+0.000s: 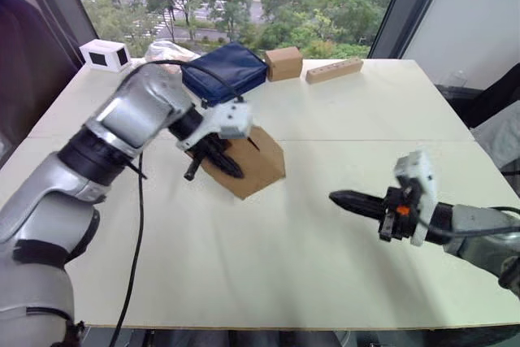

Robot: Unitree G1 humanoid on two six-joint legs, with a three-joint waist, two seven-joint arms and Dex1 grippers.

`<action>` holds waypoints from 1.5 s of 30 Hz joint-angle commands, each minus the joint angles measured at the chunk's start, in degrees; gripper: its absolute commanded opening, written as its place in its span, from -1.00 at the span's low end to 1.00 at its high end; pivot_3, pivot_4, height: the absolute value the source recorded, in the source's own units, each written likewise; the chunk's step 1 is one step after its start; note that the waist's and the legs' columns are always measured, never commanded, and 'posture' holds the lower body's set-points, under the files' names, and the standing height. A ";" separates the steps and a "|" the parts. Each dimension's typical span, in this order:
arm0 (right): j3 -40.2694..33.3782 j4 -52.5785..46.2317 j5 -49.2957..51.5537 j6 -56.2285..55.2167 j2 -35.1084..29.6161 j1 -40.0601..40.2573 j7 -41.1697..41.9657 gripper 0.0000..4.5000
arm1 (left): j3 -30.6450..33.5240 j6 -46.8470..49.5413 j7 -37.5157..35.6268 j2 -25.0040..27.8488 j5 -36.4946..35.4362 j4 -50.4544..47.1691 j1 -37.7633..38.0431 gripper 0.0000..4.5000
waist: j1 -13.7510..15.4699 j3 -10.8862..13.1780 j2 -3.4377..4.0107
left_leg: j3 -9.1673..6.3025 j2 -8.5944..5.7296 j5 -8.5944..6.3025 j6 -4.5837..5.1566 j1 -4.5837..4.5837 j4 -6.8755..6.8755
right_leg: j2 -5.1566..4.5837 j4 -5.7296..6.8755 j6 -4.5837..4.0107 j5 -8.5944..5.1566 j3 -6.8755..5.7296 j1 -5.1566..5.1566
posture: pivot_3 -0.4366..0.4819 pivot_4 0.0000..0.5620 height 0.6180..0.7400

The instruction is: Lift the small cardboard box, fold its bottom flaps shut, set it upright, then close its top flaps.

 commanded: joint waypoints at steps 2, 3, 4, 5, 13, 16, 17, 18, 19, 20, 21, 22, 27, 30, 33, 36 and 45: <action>1.83 -5.26 -6.13 -2.11 0.70 1.47 -1.17 -0.99 | -10.11 -2.63 -0.54 -0.31 5.21 -1.01 -5.24 -1.00 | 0.03 0.00 0.00 | -0.01 0.00 0.00 0.00 -0.02 0.02 | -0.01 0.02 0.00 0.00 0.01 -0.02 | -0.05 -0.47 1.00; 2.18 -6.13 -6.85 -2.40 1.43 1.49 -1.95 -0.99 | -11.68 -2.37 -0.54 -1.16 6.48 -0.52 -5.81 -1.00 | 0.02 0.00 0.01 | -0.02 0.00 0.00 0.00 -0.02 0.04 | -0.01 0.01 0.00 0.00 0.01 -0.01 | -0.05 -0.47 1.00; 2.39 -6.72 -7.31 -2.57 1.99 1.51 -2.45 -0.99 | -12.66 -2.16 -0.54 -1.78 7.26 -0.15 -6.18 -1.00 | 0.08 0.01 -0.02 | 0.00 0.00 0.00 0.00 -0.01 0.04 | -0.02 0.03 0.00 0.00 0.01 -0.01 | -0.05 -0.47 1.00; 2.47 -7.16 -7.63 -2.77 2.81 1.50 -3.08 -0.99 | -13.74 -1.88 -0.54 -2.44 7.38 0.31 -6.75 -1.00 | 0.10 0.00 0.00 | -0.03 0.00 0.00 0.00 -0.02 0.06 | 0.00 0.02 0.00 0.00 0.01 0.01 | -0.05 -0.47 1.00; 8.28 -8.09 -14.78 -2.58 6.95 5.38 -6.15 -1.00 | -17.64 3.08 -0.54 -7.89 6.91 3.78 -9.84 -0.46 | 0.21 0.00 -0.01 | -0.07 -0.05 0.00 0.01 -0.04 0.09 | -0.02 0.02 0.08 -0.04 0.01 0.03 | -0.05 -0.47 1.00; 8.82 -8.48 -15.02 -2.10 8.03 4.68 -6.54 -1.00 | -17.25 6.18 -0.54 -8.73 5.69 4.92 -10.74 0.05 | 0.06 0.00 -0.01 | -0.08 -0.05 0.00 0.01 -0.03 0.10 | -0.02 0.06 0.08 -0.04 0.01 0.02 | -0.05 -0.47 1.00; 8.89 -8.36 -14.99 -1.77 8.25 4.02 -6.56 -1.00 | -16.93 7.63 -0.54 -8.91 4.66 4.98 -11.21 0.20 | -0.06 0.00 -0.01 | -0.07 -0.05 0.00 0.01 -0.03 0.10 | -0.01 0.07 0.08 -0.04 0.01 0.02 | -0.05 -0.47 1.00; 8.94 -8.13 -14.90 -1.47 8.38 3.33 -6.50 -1.00 | -16.59 9.33 -0.54 -9.12 3.42 4.96 -11.74 0.20 | -0.10 0.00 -0.01 | -0.07 -0.05 0.00 0.01 -0.02 0.10 | -0.01 0.08 0.08 -0.04 0.01 0.01 | -0.05 -0.47 1.00; 8.99 -7.76 -14.74 -1.19 8.49 2.49 -6.28 -1.00 | -16.20 11.12 -0.54 -9.29 2.22 4.91 -12.33 0.20 | -0.09 0.00 -0.01 | -0.07 -0.04 0.00 0.01 -0.02 0.10 | 0.00 0.08 0.08 -0.04 0.02 0.01 | -0.05 -0.47 1.00; 9.12 -7.24 -14.50 -0.94 8.59 1.40 -5.92 -1.00 | -15.50 11.85 -0.54 -9.26 1.31 4.88 -12.86 0.20 | -0.09 0.00 -0.01 | -0.08 -0.04 0.00 0.01 -0.01 0.10 | 0.00 0.09 0.08 -0.04 0.01 0.01 | -0.05 -0.47 1.00; 9.15 -6.84 -14.16 -0.74 8.71 0.47 -5.55 -1.00 | -14.77 12.32 -0.54 -9.10 0.37 4.70 -13.33 0.20 | -0.05 0.00 -0.01 | -0.08 -0.03 0.00 0.01 -0.02 0.10 | 0.01 0.10 0.08 -0.04 0.02 0.00 | -0.05 -0.47 1.00; 9.08 -6.50 -13.60 -0.50 8.91 -0.47 -5.14 -1.00 | -14.05 13.31 -0.54 -8.85 -0.96 4.64 -13.96 0.20 | -0.01 0.00 -0.01 | -0.08 -0.03 0.00 0.01 -0.02 0.10 | 0.01 0.10 0.08 -0.04 0.01 0.00 | -0.05 -0.47 1.00; 7.70 -4.80 -9.76 0.33 10.35 -3.73 -3.15 -1.00 | -8.83 19.76 -0.54 -5.10 -11.00 3.27 -15.24 0.20 | -0.01 0.01 -0.01 | -0.09 -0.04 0.00 0.01 -0.04 0.10 | 0.00 0.09 0.09 -0.05 0.01 -0.01 | -0.05 -0.47 1.00; 7.19 -4.26 -8.07 0.52 11.41 -4.92 -2.59 -1.00 | -1.40 29.60 -0.54 -4.21 -20.19 2.45 -14.53 0.20 | -0.04 0.00 0.00 | -0.10 -0.03 0.00 0.01 -0.01 0.10 | -0.01 0.16 0.09 -0.05 0.01 -0.01 | -0.05 -0.47 1.00; 5.09 -4.87 -3.70 0.83 13.26 -6.21 -3.28 -1.00 | 17.33 35.78 6.72 -5.90 -26.75 3.06 -9.45 0.20 | -0.02 0.00 -0.01 | -0.11 -0.04 0.01 -0.01 -0.02 0.15 | -0.03 0.26 0.09 -0.05 0.01 -0.03 | -0.05 -0.47 1.00; 2.01 -3.65 1.63 1.04 14.73 -6.93 -3.92 -1.00 | 40.27 31.64 25.43 -10.24 -29.69 2.58 -0.23 0.20 | -0.03 -0.02 0.02 | -0.11 -0.05 0.01 0.00 0.03 0.18 | -0.11 0.35 0.14 -0.08 0.01 -0.02 | -0.05 -0.47 1.00; 2.97 8.07 -5.76 -1.11 13.53 -10.85 -2.83 -1.00 | 61.49 27.40 52.61 -14.99 -28.51 -24.63 31.76 -0.98 | 0.28 -0.01 -0.06 | -0.04 -0.05 0.16 -0.28 0.20 0.17 | -0.22 0.70 0.14 -0.07 0.08 -0.01 | -0.05 -0.47 1.00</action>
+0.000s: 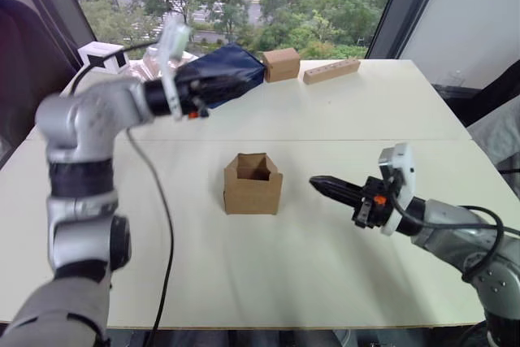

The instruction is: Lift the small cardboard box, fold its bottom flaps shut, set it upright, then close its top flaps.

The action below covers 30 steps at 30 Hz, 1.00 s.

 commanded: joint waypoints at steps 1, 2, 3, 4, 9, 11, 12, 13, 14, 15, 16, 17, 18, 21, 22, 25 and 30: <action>2.28 2.60 -4.04 -2.26 0.04 -2.22 1.54 -1.00 | 3.46 -3.05 6.99 -2.20 0.31 -9.05 5.34 -0.98 | 0.71 0.03 -0.11 | -0.02 -0.01 0.00 0.00 -0.03 0.01 | 0.00 0.00 0.00 0.00 -0.01 -0.01 | -0.05 -0.47 1.00; 3.74 4.31 -6.26 -3.23 0.24 -2.72 1.96 -1.00 | 2.89 -4.68 9.23 -2.94 2.19 -10.56 8.63 -0.98 | 0.81 -0.04 -0.11 | -0.06 -0.01 0.00 0.00 -0.07 0.02 | 0.02 0.00 0.00 0.00 -0.02 -0.02 | -0.05 -0.47 1.00; 5.51 6.24 -9.37 -4.91 0.57 -3.37 1.96 -1.00 | 1.98 -7.30 10.53 -3.37 4.30 -12.19 12.31 -0.98 | 0.91 -0.07 -0.06 | 0.02 -0.01 -0.01 0.02 0.03 0.02 | 0.01 -0.05 0.00 0.01 0.02 0.02 | -0.05 -0.47 1.00; 7.07 8.21 -11.91 -6.11 1.16 -4.13 1.66 -1.00 | 0.50 -10.00 11.36 -3.09 6.83 -13.44 15.75 -0.98 | 0.90 -0.08 -0.06 | 0.04 -0.05 -0.04 0.06 0.17 0.00 | -0.06 -0.04 0.00 0.01 0.03 0.15 | -0.05 -0.47 1.00; 13.16 13.63 -20.60 -11.15 3.62 -5.46 3.24 -1.00 | -2.59 -21.51 17.70 -7.07 14.70 -13.78 28.14 -0.98 | 1.11 -0.08 -0.08 | 0.07 -0.04 -0.08 0.13 0.33 -0.11 | -0.02 -0.06 -0.01 0.01 0.06 0.25 | -0.05 -0.47 1.00; 14.28 14.73 -22.64 -11.96 4.55 -5.35 3.51 -1.00 | -5.01 -25.52 19.58 -8.42 18.11 -14.11 31.65 -0.98 | 1.29 -0.08 -0.08 | 0.07 -0.04 -0.08 0.13 0.32 -0.10 | -0.03 -0.05 -0.01 0.01 0.05 0.26 | -0.05 -0.47 1.00; 14.47 15.00 -23.29 -12.13 4.86 -5.29 3.68 -1.00 | -5.85 -26.71 19.91 -8.73 19.02 -14.23 32.53 -0.98 | 1.31 -0.08 -0.08 | 0.08 -0.05 -0.09 0.14 0.31 -0.10 | -0.04 -0.06 -0.01 0.01 0.06 0.26 | -0.05 -0.47 1.00; 14.74 15.24 -23.97 -12.41 5.28 -5.19 3.71 -1.00 | -6.49 -28.17 20.08 -9.65 19.23 -14.36 33.49 -0.98 | 1.34 -0.08 -0.08 | 0.08 -0.05 -0.09 0.15 0.32 -0.10 | -0.04 -0.06 -0.01 0.01 0.05 0.26 | -0.05 -0.47 1.00; 15.22 15.50 -24.95 -12.80 5.72 -5.13 3.53 -1.00 | -7.52 -29.34 20.52 -10.69 19.51 -14.74 34.54 -0.98 | 1.34 -0.08 -0.08 | 0.08 -0.05 -0.09 0.15 0.31 -0.10 | -0.05 -0.07 -0.01 0.01 0.05 0.27 | -0.05 -0.47 1.00; 15.51 15.68 -25.72 -13.08 6.08 -5.09 3.46 -1.00 | -8.20 -30.21 20.79 -11.45 19.81 -14.97 35.26 -0.98 | 1.34 -0.08 -0.08 | 0.08 -0.05 -0.10 0.16 0.32 -0.10 | -0.06 -0.06 -0.01 0.01 0.05 0.28 | -0.05 -0.47 1.00; 16.93 15.54 -27.06 -13.13 6.68 -5.26 3.21 -1.00 | -10.13 -31.10 20.39 -11.81 20.65 -14.56 36.54 -0.98 | 1.32 -0.08 -0.08 | 0.08 -0.04 -0.10 0.17 0.32 -0.10 | -0.06 -0.07 -0.01 0.01 0.05 0.28 | -0.05 -0.47 1.00; 18.07 15.46 -28.22 -13.13 7.59 -5.57 2.71 -1.00 | -11.92 -32.46 19.90 -11.76 21.96 -13.66 37.66 -0.98 | 1.25 -0.08 -0.07 | 0.08 -0.04 -0.11 0.17 0.33 -0.11 | -0.06 -0.07 -0.01 0.01 0.05 0.29 | -0.05 -0.47 1.00; 19.20 15.60 -29.67 -13.70 8.46 -5.88 2.27 -1.00 | -12.91 -33.44 19.40 -11.90 22.52 -12.51 38.47 -0.98 | 1.08 -0.09 -0.06 | 0.08 -0.04 -0.11 0.18 0.35 -0.12 | -0.06 -0.07 -0.01 0.01 0.05 0.29 | -0.05 -0.47 1.00; 21.12 16.32 -33.09 -16.55 11.25 -5.92 1.40 -1.00 | -13.49 -34.87 18.50 -12.79 21.72 -10.88 39.46 -0.98 | 0.71 -0.09 -0.06 | 0.08 -0.01 -0.11 0.17 0.40 -0.17 | -0.02 -0.04 -0.03 0.00 0.06 0.29 | -0.05 -0.47 1.00; 21.41 16.01 -33.27 -16.73 12.08 -5.68 1.62 -1.00 | -14.20 -35.24 17.77 -12.45 21.83 -10.92 39.72 -0.98 | 0.67 -0.09 -0.06 | 0.08 -0.01 -0.10 0.17 0.41 -0.17 | -0.01 -0.03 -0.03 0.00 0.05 0.29 | -0.05 -0.47 1.00; 22.01 14.29 -32.89 -16.26 13.70 -4.70 2.38 -1.00 | -15.01 -34.82 15.66 -12.23 20.22 -11.81 40.89 -0.98 | 0.57 -0.09 -0.05 | 0.08 -0.01 -0.11 0.17 0.42 -0.17 | -0.02 -0.03 -0.03 0.00 0.05 0.31 | -0.05 -0.47 1.00; 23.04 10.71 -32.19 -14.40 13.92 -2.29 4.05 -1.00 | -16.88 -34.50 12.58 -10.16 20.41 -12.30 40.93 -0.98 | 0.28 -0.09 -0.05 | 0.07 -0.01 -0.12 0.18 0.42 -0.17 | -0.04 -0.06 -0.03 0.00 0.05 0.33 | -0.05 -0.47 1.00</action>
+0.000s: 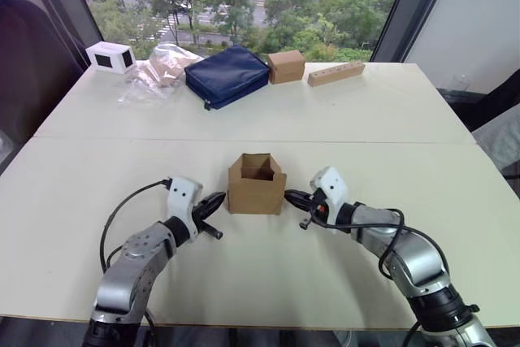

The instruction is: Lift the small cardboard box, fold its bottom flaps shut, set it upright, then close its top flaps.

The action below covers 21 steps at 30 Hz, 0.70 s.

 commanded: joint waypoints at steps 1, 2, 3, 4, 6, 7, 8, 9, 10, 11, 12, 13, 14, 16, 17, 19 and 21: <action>0.32 -4.75 0.89 1.11 -0.21 1.62 1.51 -1.00 | -1.22 -0.17 -2.40 1.18 -1.09 -2.51 -0.04 -0.98 | -0.30 0.00 0.00 | 0.00 0.00 0.00 0.00 0.01 0.00 | 0.00 0.00 0.00 0.00 0.00 0.01 | -0.05 -0.47 1.00; 0.36 -5.32 0.92 1.46 -0.37 2.02 1.80 -1.00 | -1.38 0.15 -2.81 1.37 -1.49 -2.68 0.08 -0.98 | -0.42 0.00 0.00 | 0.00 0.00 0.00 0.00 0.01 -0.01 | 0.00 0.00 0.00 0.00 0.00 0.01 | -0.05 -0.47 1.00; 0.37 -5.84 0.76 1.67 -0.54 2.50 1.95 -1.00 | -1.86 0.10 -3.46 1.80 -1.50 -3.03 0.40 -0.98 | -0.44 0.00 0.00 | 0.00 0.00 0.00 0.00 0.02 -0.01 | 0.00 0.00 0.00 0.00 0.00 0.01 | -0.05 -0.47 1.00; 0.20 -5.86 0.57 1.60 -0.47 2.77 1.95 -1.00 | -2.59 -0.70 -4.28 2.34 -0.91 -3.13 0.64 -0.98 | -0.47 0.00 0.00 | 0.00 0.00 0.00 0.00 0.02 -0.01 | 0.00 0.00 0.00 0.00 0.00 0.02 | -0.05 -0.47 1.00; -0.09 -5.62 0.18 1.03 -0.70 3.59 2.34 -1.00 | -3.62 -0.96 -5.42 2.99 -0.64 -3.37 1.35 -0.98 | -0.59 0.00 0.01 | 0.00 0.01 0.00 0.00 0.05 -0.02 | 0.01 0.00 0.00 0.00 0.00 0.02 | -0.05 -0.47 1.00; -0.17 -5.25 -0.32 0.66 -1.02 3.92 2.45 -1.00 | -3.86 -0.97 -5.77 3.05 -0.82 -3.49 1.62 -0.98 | -0.55 -0.01 0.01 | 0.00 0.01 0.00 0.00 0.08 -0.04 | 0.01 0.00 -0.01 0.00 0.00 0.03 | -0.05 -0.47 1.00; -0.34 -5.13 -0.55 0.50 -1.29 4.22 2.66 -1.00 | -4.03 -0.69 -5.95 3.21 -0.95 -3.65 1.80 -0.98 | -0.53 -0.01 0.01 | 0.00 0.01 0.00 0.00 0.11 -0.05 | 0.00 0.00 -0.01 -0.01 0.00 0.07 | -0.05 -0.47 1.00; -0.70 -5.12 -0.67 0.58 -1.38 4.44 2.58 -1.00 | -4.04 -0.48 -6.23 3.30 -1.27 -3.77 1.96 -0.98 | -0.53 -0.01 0.01 | 0.00 0.01 0.00 0.00 0.13 -0.05 | -0.01 -0.01 -0.01 -0.01 0.00 0.10 | -0.05 -0.47 1.00; -1.08 -5.21 -0.65 0.72 -1.37 4.54 2.51 -1.00 | -3.90 -0.20 -6.22 3.24 -1.47 -3.80 2.05 -0.98 | -0.46 -0.01 0.01 | 0.00 0.01 -0.01 0.00 0.14 -0.05 | -0.02 -0.03 -0.01 -0.01 0.00 0.13 | -0.05 -0.47 1.00; -1.50 -5.34 -0.54 0.84 -1.44 4.57 2.59 -1.00 | -3.68 0.29 -6.46 3.17 -2.02 -3.87 2.12 -0.98 | -0.42 -0.01 0.01 | 0.00 0.01 -0.01 0.00 0.14 -0.05 | -0.02 -0.04 -0.01 -0.01 0.00 0.13 | -0.05 -0.47 1.00; -1.88 -5.49 -0.42 0.95 -1.57 4.60 2.74 -1.00 | -3.53 0.57 -6.60 3.16 -2.24 -3.88 2.16 -0.98 | -0.41 -0.01 0.01 | 0.00 0.01 -0.01 0.00 0.15 -0.04 | -0.03 -0.04 -0.01 -0.01 0.00 0.14 | -0.05 -0.47 1.00; -2.11 -5.59 -0.37 1.02 -1.65 4.63 2.91 -1.00 | -3.46 0.74 -6.67 3.18 -2.34 -3.88 2.17 -0.98 | -0.43 -0.01 0.01 | 0.00 0.01 -0.01 0.00 0.15 -0.04 | -0.03 -0.04 -0.01 -0.01 0.00 0.14 | -0.05 -0.47 1.00; -2.32 -5.78 -0.26 1.12 -1.77 4.70 3.12 -1.00 | -3.39 1.23 -6.88 3.27 -2.76 -4.03 2.25 -0.98 | -0.46 -0.01 0.01 | 0.00 0.00 -0.01 0.01 0.16 -0.04 | -0.03 -0.04 -0.01 -0.01 0.00 0.15 | -0.05 -0.47 1.00; -2.92 -5.68 -0.30 0.92 -1.86 4.66 3.26 -1.00 | -3.15 2.00 -7.60 3.64 -3.88 -4.71 2.64 -0.98 | -0.48 -0.01 0.01 | 0.00 0.01 -0.01 0.01 0.16 -0.05 | -0.03 -0.04 -0.01 -0.01 0.00 0.14 | -0.05 -0.47 1.00; -3.29 -5.20 -0.49 0.31 -1.99 4.62 3.50 -1.00 | -3.10 1.93 -7.82 4.04 -3.82 -4.82 2.77 -0.98 | -0.48 -0.01 0.01 | 0.00 0.01 -0.01 0.01 0.16 -0.05 | -0.03 -0.04 -0.02 -0.01 0.00 0.14 | -0.05 -0.47 1.00; -5.00 -4.25 -0.34 -1.00 -4.06 4.74 5.87 -1.00 | -0.84 1.34 -9.04 6.69 -3.63 -3.96 2.80 -0.98 | -0.52 -0.01 0.01 | 0.00 0.01 -0.01 0.01 0.16 -0.05 | -0.03 -0.04 -0.02 -0.01 0.00 0.14 | -0.05 -0.47 1.00; -6.51 -4.24 0.48 -1.29 -6.45 4.86 8.54 -1.00 | 2.37 1.76 -10.74 9.38 -5.11 -3.05 2.50 -0.98 | -0.52 0.00 0.02 | 0.00 0.01 -0.01 0.01 0.17 -0.06 | -0.02 -0.04 -0.02 -0.01 0.00 0.14 | -0.05 -0.47 1.00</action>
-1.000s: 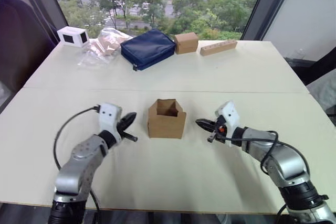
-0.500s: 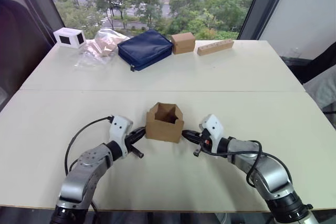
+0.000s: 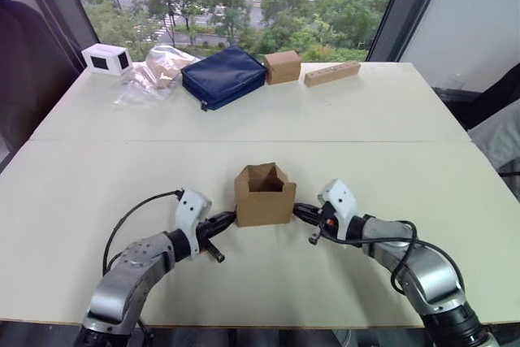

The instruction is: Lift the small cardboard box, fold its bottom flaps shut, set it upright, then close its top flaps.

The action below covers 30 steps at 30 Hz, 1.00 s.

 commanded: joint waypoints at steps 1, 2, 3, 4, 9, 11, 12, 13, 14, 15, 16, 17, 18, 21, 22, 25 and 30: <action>-3.61 -1.34 1.72 -1.69 -3.61 -0.05 4.49 -1.00 | 5.91 -0.03 -3.16 4.20 -2.85 -0.55 -0.38 -0.98 | 0.00 0.00 0.00 | 0.00 0.00 0.00 0.00 0.00 0.00 | 0.00 0.00 0.00 0.00 0.00 0.00 | -0.05 -0.47 1.00; -4.18 -1.55 2.31 -0.83 -5.32 -0.17 6.08 -1.00 | 7.13 0.16 -4.50 6.01 -3.49 0.03 -1.15 -0.98 | 0.01 0.00 0.00 | 0.00 0.00 0.00 0.00 0.01 -0.01 | 0.00 -0.01 -0.01 0.00 0.00 0.00 | -0.05 -0.47 1.00; -4.57 -1.69 2.73 -0.18 -6.51 -0.25 7.24 -1.00 | 7.93 0.30 -5.38 7.27 -3.99 0.44 -1.72 -0.98 | 0.02 0.01 0.00 | 0.00 0.00 0.00 0.00 0.01 -0.01 | -0.01 -0.01 -0.01 -0.01 0.00 0.00 | -0.05 -0.47 1.00; -4.83 -1.62 2.88 0.21 -7.55 -0.51 8.05 -1.00 | 8.46 0.36 -6.12 8.34 -4.39 0.86 -2.47 -0.98 | 0.04 0.01 0.00 | 0.00 0.00 0.00 0.00 0.01 -0.01 | -0.01 -0.02 -0.01 -0.01 0.00 0.01 | -0.05 -0.47 1.00; -8.81 0.57 7.24 2.03 -9.65 -7.71 11.90 -1.00 | 10.00 6.08 -11.85 12.97 -11.60 -0.37 -10.40 -0.98 | 0.07 0.08 -0.04 | 0.00 0.00 -0.01 0.01 0.00 0.00 | -0.04 -0.11 -0.01 -0.01 -0.01 0.06 | -0.05 -0.47 1.00; -9.27 1.50 9.26 3.36 -8.77 -11.06 12.67 -1.00 | 8.88 8.33 -12.90 13.61 -13.53 -0.98 -12.94 -0.98 | 0.03 0.06 -0.01 | 0.00 0.00 0.00 0.01 0.01 0.01 | -0.05 -0.11 -0.01 0.00 -0.01 0.08 | -0.05 -0.47 1.00; -9.22 1.86 9.98 3.93 -8.46 -12.26 13.06 -1.00 | 8.35 9.11 -13.39 13.88 -14.18 -1.14 -13.82 -0.98 | -0.03 0.06 -0.01 | 0.00 0.00 -0.01 0.01 0.02 -0.01 | -0.04 -0.11 -0.01 0.00 -0.02 0.08 | -0.05 -0.47 1.00; -9.00 2.07 10.73 4.31 -8.16 -13.36 13.75 -1.00 | 7.70 9.62 -13.92 14.06 -14.61 -1.44 -14.57 -0.98 | -0.06 0.06 -0.02 | 0.00 0.00 -0.02 0.02 0.04 -0.03 | -0.04 -0.12 -0.01 0.00 -0.02 0.08 | -0.05 -0.47 1.00; -8.83 2.16 11.19 4.57 -8.02 -13.95 14.23 -1.00 | 7.35 9.92 -14.22 14.16 -14.85 -1.64 -14.98 -0.98 | -0.07 0.06 -0.01 | -0.01 0.00 -0.03 0.04 0.04 -0.13 | -0.02 -0.17 -0.01 0.00 -0.02 0.08 | -0.05 -0.47 1.00; -7.70 2.80 11.22 4.48 -7.54 -15.48 15.13 -1.00 | 6.17 9.67 -14.59 13.73 -14.45 -1.12 -16.26 -0.98 | -0.04 0.06 -0.01 | -0.01 0.01 -0.03 0.03 0.04 -0.16 | -0.02 -0.20 -0.01 0.00 -0.02 0.06 | -0.05 -0.47 1.00; -6.86 3.51 11.08 4.37 -7.17 -16.71 15.78 -1.00 | 5.31 9.46 -14.81 13.36 -14.06 -0.46 -17.36 -0.98 | -0.03 0.06 -0.02 | -0.01 0.01 -0.03 0.03 0.03 -0.17 | -0.02 -0.21 -0.01 0.00 -0.02 0.06 | -0.05 -0.47 1.00; -5.82 4.00 10.91 4.29 -6.85 -17.65 16.56 -1.00 | 4.28 8.97 -15.06 12.93 -13.44 0.33 -18.36 -0.98 | -0.03 0.07 -0.02 | -0.01 0.00 -0.03 0.03 0.03 -0.15 | -0.02 -0.21 -0.01 0.00 -0.02 0.07 | -0.05 -0.47 1.00; -4.89 4.51 10.57 3.98 -6.41 -18.41 17.02 -1.00 | 3.29 8.27 -15.22 12.50 -12.67 1.26 -19.27 -0.98 | -0.03 0.07 -0.02 | 0.00 0.00 -0.02 0.02 0.02 -0.10 | -0.02 -0.21 0.00 0.00 -0.02 0.08 | -0.05 -0.47 1.00; -3.44 5.66 9.95 3.24 -5.71 -19.34 18.16 -1.00 | 1.43 6.60 -15.77 11.97 -10.94 3.29 -20.93 -0.98 | -0.01 0.07 -0.02 | 0.00 0.00 -0.01 0.01 0.04 -0.06 | -0.02 -0.21 -0.01 0.00 -0.02 0.13 | -0.05 -0.47 1.00; -2.98 6.03 9.67 2.85 -5.53 -19.48 18.48 -1.00 | 0.82 5.68 -15.79 11.62 -10.18 4.11 -21.48 -0.98 | 0.05 0.07 -0.02 | 0.00 0.00 -0.03 0.04 0.04 -0.07 | -0.02 -0.21 -0.01 0.00 -0.02 0.12 | -0.05 -0.47 1.00; -1.71 7.16 8.84 1.74 -4.68 -20.20 18.81 -1.00 | -0.67 3.82 -15.76 10.46 -8.35 6.31 -22.66 -0.98 | 0.06 0.07 -0.02 | 0.00 0.00 -0.04 0.06 0.00 -0.07 | -0.02 -0.24 0.00 0.00 -0.03 0.10 | -0.05 -0.47 1.00; 1.20 9.45 6.34 0.37 -2.84 -21.97 19.33 -1.00 | -2.51 1.71 -16.61 9.66 -6.11 7.77 -23.16 -0.98 | -0.08 0.07 -0.02 | 0.00 0.00 -0.03 0.05 0.01 -0.06 | -0.03 -0.24 0.00 0.01 -0.02 0.09 | -0.05 -0.47 1.00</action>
